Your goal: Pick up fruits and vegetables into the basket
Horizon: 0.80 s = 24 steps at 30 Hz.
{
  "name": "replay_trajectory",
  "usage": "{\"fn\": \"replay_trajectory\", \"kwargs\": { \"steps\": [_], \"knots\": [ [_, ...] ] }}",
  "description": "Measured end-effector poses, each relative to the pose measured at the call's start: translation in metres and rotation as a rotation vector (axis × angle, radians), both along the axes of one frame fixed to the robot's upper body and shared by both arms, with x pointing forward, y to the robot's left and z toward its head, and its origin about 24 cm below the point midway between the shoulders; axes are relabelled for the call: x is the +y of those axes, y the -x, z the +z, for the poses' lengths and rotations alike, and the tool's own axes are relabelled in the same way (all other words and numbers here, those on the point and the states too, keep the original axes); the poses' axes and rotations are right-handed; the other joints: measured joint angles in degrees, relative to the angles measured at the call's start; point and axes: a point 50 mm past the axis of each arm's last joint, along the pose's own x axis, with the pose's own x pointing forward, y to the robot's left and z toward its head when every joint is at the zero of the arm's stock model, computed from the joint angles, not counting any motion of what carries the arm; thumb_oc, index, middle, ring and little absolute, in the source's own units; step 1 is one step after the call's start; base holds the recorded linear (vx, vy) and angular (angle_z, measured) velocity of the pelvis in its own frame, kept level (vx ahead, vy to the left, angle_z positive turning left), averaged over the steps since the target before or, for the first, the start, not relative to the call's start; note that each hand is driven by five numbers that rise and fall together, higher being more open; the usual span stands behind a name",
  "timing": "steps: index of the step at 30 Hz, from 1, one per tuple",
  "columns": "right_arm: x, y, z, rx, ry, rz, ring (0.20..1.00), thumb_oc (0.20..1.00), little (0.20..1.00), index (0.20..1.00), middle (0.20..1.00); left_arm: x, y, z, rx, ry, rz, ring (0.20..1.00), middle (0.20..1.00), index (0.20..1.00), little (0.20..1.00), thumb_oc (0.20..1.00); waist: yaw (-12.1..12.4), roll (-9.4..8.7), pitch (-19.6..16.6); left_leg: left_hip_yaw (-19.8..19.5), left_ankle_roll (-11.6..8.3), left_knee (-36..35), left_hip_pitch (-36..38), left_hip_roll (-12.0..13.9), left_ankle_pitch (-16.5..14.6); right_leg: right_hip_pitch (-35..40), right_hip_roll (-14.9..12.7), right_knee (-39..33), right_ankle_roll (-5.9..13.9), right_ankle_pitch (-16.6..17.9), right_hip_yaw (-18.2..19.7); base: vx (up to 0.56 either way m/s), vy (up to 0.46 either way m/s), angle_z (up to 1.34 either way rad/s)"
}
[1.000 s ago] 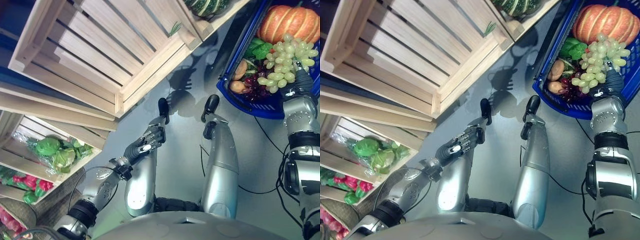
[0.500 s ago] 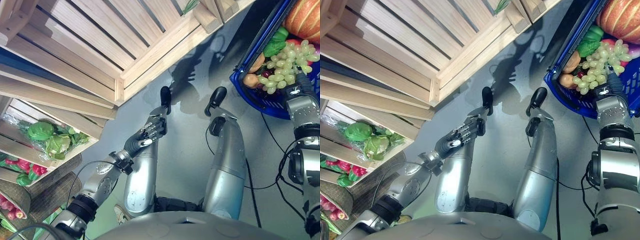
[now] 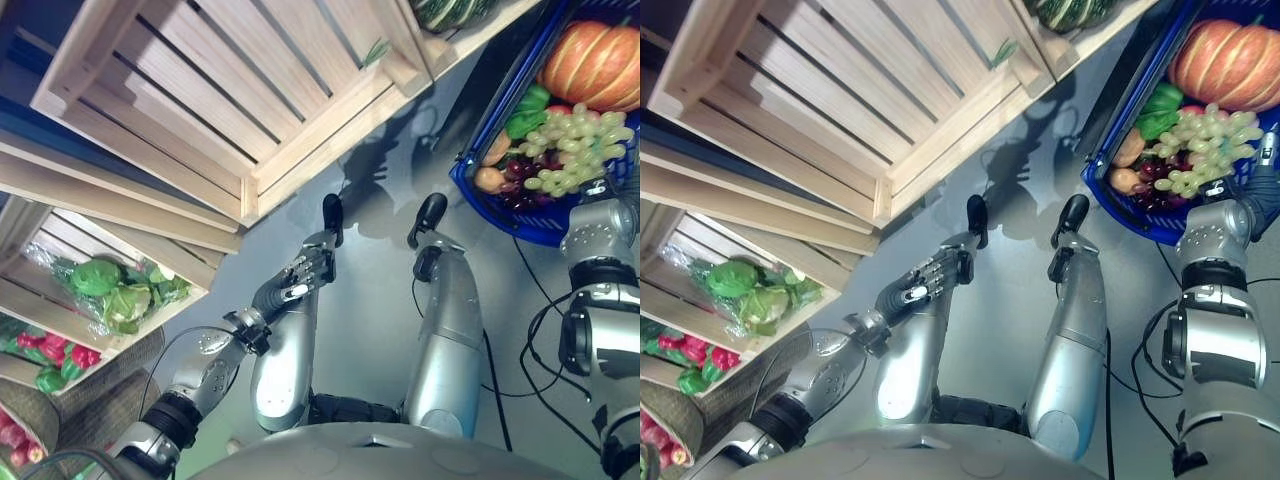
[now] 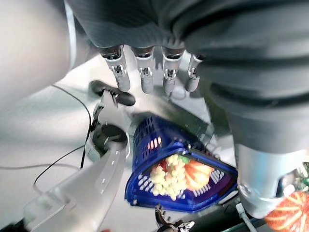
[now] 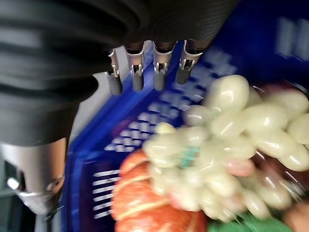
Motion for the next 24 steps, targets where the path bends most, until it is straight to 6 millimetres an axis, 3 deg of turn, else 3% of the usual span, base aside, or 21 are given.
{"fn": "replay_trajectory", "kwargs": {
  "steps": [7, 9, 14, 18, 20, 21, 24],
  "knots": [
    [0.02, 0.034, -0.052, 0.218, 0.238, 0.075, 1.0, 1.0, 1.0, 1.0, 1.0, 0.006, 0.011, -0.018, 0.101, 0.005, -0.029, 1.0, 1.0, 1.0, 1.0, 1.0, -3.47, -0.21, 0.12, 0.92, 0.55, -4.95, 12.4, 0.09, -0.28, 12.75, 1.05, -6.51, 1.61, 2.05, 0.06, -0.01, 0.162, -0.11],
    [0.035, 0.046, -0.066, 0.247, 0.309, 0.162, 1.0, 1.0, 1.0, 1.0, 1.0, 0.009, 0.01, -0.017, 0.095, 0.011, -0.012, 1.0, 1.0, 1.0, 1.0, 1.0, -4.62, -0.3, 0.18, 1.37, 0.89, -6.23, 16.37, 0.37, -0.48, 17.41, 1.91, -9.46, 2.0, 2.96, -0.1, 0.0, 0.072, -0.1],
    [0.064, 0.069, -0.1, 0.365, 0.414, 0.406, 1.0, 1.0, 1.0, 1.0, 1.0, 0.019, 0.009, -0.018, 0.078, 0.001, 0.06, 1.0, 1.0, 1.0, 1.0, 1.0, -7.38, -2.79, -0.02, 2.25, 1.03, -10.64, 27.11, 1.23, -0.61, 29.19, 3.98, -17.55, 3.46, 4.53, 0.14, 0.11, 0.049, -0.15],
    [0.094, 0.093, -0.134, 0.472, 0.42, 0.666, 1.0, 1.0, 1.0, 1.0, 1.0, 0.038, 0.041, -0.039, 0.177, -0.058, 0.134, 1.0, 1.0, 1.0, 1.0, 1.0, -8.17, -8.43, -6.25, 4.15, 0.73, -17.1, 34.08, 2.11, 0.52, 35.63, 5.33, -25.8, 4.95, 6.62, -1.5, 0.19, 0.097, -0.42],
    [0.099, 0.112, -0.153, 0.545, 0.366, 0.735, 1.0, 1.0, 1.0, 1.0, 1.0, 0.045, 0.055, -0.049, 0.224, -0.089, 0.154, 1.0, 1.0, 1.0, 1.0, 1.0, -8.37, -9.8, -10.34, 4.89, 0.54, -19.06, 36.24, 1.95, 0.6, 37.63, 5.59, -27.79, 4.77, 8.24, -1.67, 0.14, 0.101, -0.16],
    [0.101, 0.119, -0.162, 0.585, 0.33, 0.764, 1.0, 1.0, 1.0, 1.0, 1.0, 0.049, 0.058, -0.054, 0.243, -0.099, 0.174, 1.0, 1.0, 1.0, 1.0, 1.0, -8.24, -10.15, -10.89, 4.96, 0.25, -19.92, 38.17, 1.82, 0.98, 39.54, 5.78, -28.87, 3.67, 9.36, -1.68, 0.1, 0.083, 0.0],
    [0.119, 0.137, -0.188, 0.695, 0.241, 0.899, 1.0, 1.0, 1.0, 1.0, 1.0, 0.054, 0.068, -0.063, 0.279, -0.128, 0.206, 1.0, 1.0, 1.0, 1.0, 1.0, -8.15, -9.79, -14.68, 4.96, 0.13, -22.47, 41.04, 1.66, 1.07, 42.24, 6.05, -30.98, 3.92, 9.55, -2.28, 0.05, 0.077, 0.02]
  ]
}}
